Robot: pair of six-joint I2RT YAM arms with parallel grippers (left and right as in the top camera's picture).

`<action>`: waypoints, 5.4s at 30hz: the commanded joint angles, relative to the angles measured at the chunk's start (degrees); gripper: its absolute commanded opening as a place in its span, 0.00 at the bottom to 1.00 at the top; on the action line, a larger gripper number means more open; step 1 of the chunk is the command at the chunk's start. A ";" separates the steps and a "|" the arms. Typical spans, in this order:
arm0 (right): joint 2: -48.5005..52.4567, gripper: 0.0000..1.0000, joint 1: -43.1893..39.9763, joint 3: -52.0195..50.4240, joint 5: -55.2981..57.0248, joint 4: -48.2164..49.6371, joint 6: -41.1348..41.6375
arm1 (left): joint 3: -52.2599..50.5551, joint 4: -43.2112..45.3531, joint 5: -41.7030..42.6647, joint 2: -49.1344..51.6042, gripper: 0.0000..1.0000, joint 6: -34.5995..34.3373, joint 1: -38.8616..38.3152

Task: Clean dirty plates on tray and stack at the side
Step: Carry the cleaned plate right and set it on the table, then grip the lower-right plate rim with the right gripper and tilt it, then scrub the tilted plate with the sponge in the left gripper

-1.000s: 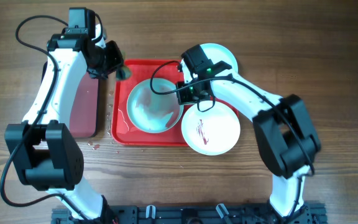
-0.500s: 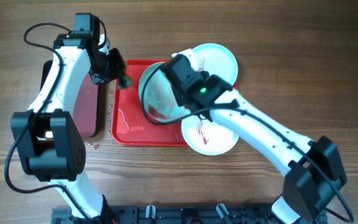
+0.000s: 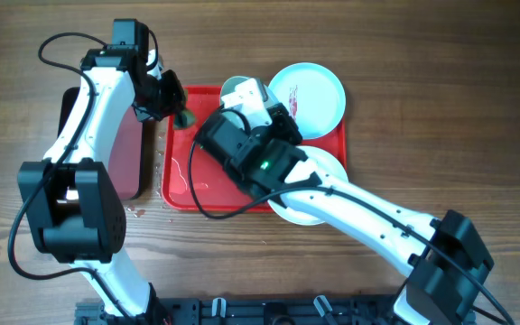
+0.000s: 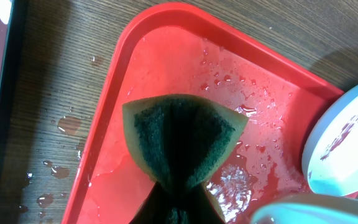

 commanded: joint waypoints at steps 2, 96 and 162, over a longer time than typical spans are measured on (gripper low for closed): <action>-1.07 0.04 4.09 0.20 16.48 4.55 -9.11 | 0.37 -0.02 -0.35 0.50 0.04 -0.74 -0.22; -7.23 0.04 -45.77 -30.27 -72.89 -3.87 -1.51 | 0.37 0.20 -4.50 0.50 0.04 -0.72 -5.22; 5.44 0.04 -18.05 -24.24 -68.24 29.90 26.71 | -5.22 -15.82 -0.72 0.50 0.04 13.84 -9.38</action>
